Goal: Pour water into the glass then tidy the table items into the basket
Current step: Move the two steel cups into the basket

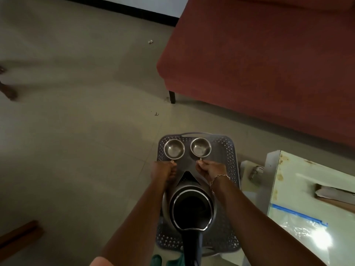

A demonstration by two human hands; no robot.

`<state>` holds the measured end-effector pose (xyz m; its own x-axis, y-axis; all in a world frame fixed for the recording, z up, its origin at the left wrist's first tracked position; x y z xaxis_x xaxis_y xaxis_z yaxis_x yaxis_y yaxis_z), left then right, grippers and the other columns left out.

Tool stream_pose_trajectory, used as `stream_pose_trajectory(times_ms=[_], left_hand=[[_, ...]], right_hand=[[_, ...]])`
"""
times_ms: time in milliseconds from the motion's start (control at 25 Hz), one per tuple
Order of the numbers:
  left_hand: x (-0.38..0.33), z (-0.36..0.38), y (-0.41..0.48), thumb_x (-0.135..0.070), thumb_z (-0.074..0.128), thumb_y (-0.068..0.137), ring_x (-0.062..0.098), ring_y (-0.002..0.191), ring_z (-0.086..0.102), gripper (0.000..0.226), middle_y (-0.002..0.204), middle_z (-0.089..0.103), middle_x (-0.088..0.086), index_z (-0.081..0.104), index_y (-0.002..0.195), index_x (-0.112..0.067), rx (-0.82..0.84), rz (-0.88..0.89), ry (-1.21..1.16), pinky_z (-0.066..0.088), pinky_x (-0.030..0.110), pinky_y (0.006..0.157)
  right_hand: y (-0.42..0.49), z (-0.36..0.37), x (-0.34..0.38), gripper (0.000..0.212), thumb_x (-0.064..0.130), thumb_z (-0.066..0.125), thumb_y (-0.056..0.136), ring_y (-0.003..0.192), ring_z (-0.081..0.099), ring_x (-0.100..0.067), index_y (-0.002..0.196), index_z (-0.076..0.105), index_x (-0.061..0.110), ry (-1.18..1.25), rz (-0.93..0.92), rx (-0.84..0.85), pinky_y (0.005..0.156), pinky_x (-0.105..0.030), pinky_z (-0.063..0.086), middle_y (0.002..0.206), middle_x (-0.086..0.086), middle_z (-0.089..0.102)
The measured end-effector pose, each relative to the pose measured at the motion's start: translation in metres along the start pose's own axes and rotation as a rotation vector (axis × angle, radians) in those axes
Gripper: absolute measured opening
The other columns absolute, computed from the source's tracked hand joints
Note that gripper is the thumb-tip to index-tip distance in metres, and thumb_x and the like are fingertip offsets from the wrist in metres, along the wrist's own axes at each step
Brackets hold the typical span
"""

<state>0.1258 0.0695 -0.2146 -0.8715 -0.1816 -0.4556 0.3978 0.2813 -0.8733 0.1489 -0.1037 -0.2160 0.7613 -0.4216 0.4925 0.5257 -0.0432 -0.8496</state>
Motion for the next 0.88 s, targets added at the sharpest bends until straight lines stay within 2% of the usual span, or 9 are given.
stream_pose_trajectory(times_ms=[80,160,240,360,480,600,720,760,880], left_hand=[[0.002,0.002,0.007,-0.009,0.054,0.090,0.015,0.052,0.050,0.024,0.064,0.054,0.009,0.055,0.066,-0.009,-0.006,-0.008,0.005,0.044,0.017,0.039],[-0.001,0.006,0.012,-0.010,0.051,0.092,0.015,0.057,0.050,0.025,0.066,0.054,0.007,0.054,0.067,-0.010,0.008,-0.011,0.025,0.045,0.019,0.047],[-0.003,0.010,0.015,-0.010,0.049,0.093,0.013,0.057,0.048,0.026,0.066,0.052,0.006,0.052,0.067,-0.012,0.022,-0.023,0.036,0.044,0.016,0.043],[0.001,0.009,0.018,-0.011,0.049,0.093,0.013,0.058,0.050,0.026,0.067,0.053,0.006,0.053,0.068,-0.012,0.019,-0.032,0.050,0.042,0.012,0.036],[0.004,0.009,0.024,-0.013,0.050,0.093,0.013,0.059,0.051,0.025,0.068,0.054,0.006,0.055,0.069,-0.012,0.019,-0.012,0.043,0.043,0.012,0.038],[0.006,0.012,0.029,-0.017,0.047,0.094,0.012,0.062,0.050,0.026,0.070,0.054,0.004,0.054,0.070,-0.014,0.030,0.002,0.046,0.044,0.019,0.051],[0.006,0.010,0.032,-0.019,0.048,0.093,0.014,0.067,0.053,0.022,0.073,0.057,0.003,0.057,0.073,-0.016,0.011,0.055,0.078,0.044,0.025,0.063],[0.005,0.007,0.031,-0.020,0.050,0.093,0.017,0.070,0.056,0.020,0.074,0.059,0.004,0.060,0.076,-0.015,-0.005,0.084,0.088,0.046,0.028,0.065],[-0.002,-0.003,0.024,-0.018,0.051,0.091,0.029,0.081,0.064,0.023,0.073,0.064,0.008,0.064,0.073,-0.015,-0.064,0.170,0.174,0.052,0.041,0.083]], right_hand=[[0.006,-0.001,0.001,0.033,-0.016,0.053,0.081,0.070,0.056,-0.016,0.113,0.050,-0.020,-0.016,-0.009,-0.016,0.051,-0.012,0.053,0.059,-0.008,0.065],[0.012,0.000,0.002,0.033,-0.016,0.053,0.080,0.069,0.056,-0.016,0.113,0.050,-0.021,-0.021,-0.016,-0.019,0.058,-0.015,0.055,0.062,-0.009,0.064],[0.017,0.001,0.001,0.034,-0.017,0.053,0.081,0.069,0.056,-0.016,0.114,0.049,-0.021,-0.031,-0.004,-0.025,0.068,-0.021,0.056,0.060,-0.009,0.064],[0.023,-0.001,-0.004,0.033,-0.017,0.052,0.081,0.060,0.062,-0.014,0.114,0.049,-0.020,-0.053,0.016,-0.027,0.055,-0.014,0.054,0.041,0.001,0.063],[0.027,-0.005,-0.007,0.032,-0.017,0.053,0.080,0.044,0.063,-0.005,0.112,0.050,-0.020,-0.074,0.015,-0.036,0.050,-0.012,0.054,0.041,0.002,0.064],[0.033,-0.007,-0.011,0.032,-0.017,0.054,0.080,0.053,0.064,-0.011,0.111,0.051,-0.020,-0.058,0.014,-0.033,0.051,-0.015,0.055,0.046,-0.001,0.065],[0.032,-0.007,-0.013,0.014,-0.015,0.052,0.082,0.067,0.056,-0.018,0.096,0.056,-0.015,-0.044,0.056,-0.027,0.068,-0.026,0.056,0.068,-0.011,0.058],[0.029,-0.007,-0.013,0.005,-0.011,0.052,0.085,0.068,0.054,-0.017,0.084,0.056,-0.008,-0.041,0.069,-0.018,0.068,-0.027,0.056,0.071,-0.011,0.055],[0.026,-0.012,-0.010,0.020,0.004,0.052,0.090,0.063,0.051,-0.015,0.070,0.052,0.005,-0.120,0.101,-0.033,0.053,-0.025,0.052,0.070,-0.007,0.051]])
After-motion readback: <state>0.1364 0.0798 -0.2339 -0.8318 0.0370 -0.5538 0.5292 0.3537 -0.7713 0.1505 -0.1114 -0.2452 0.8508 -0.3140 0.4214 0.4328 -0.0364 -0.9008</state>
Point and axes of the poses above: each hand's wrist, its own y-axis towards the middle knuckle, its own z-axis out of the palm, x = y × z, the point moved 8 cm from there along y, towards the middle knuckle
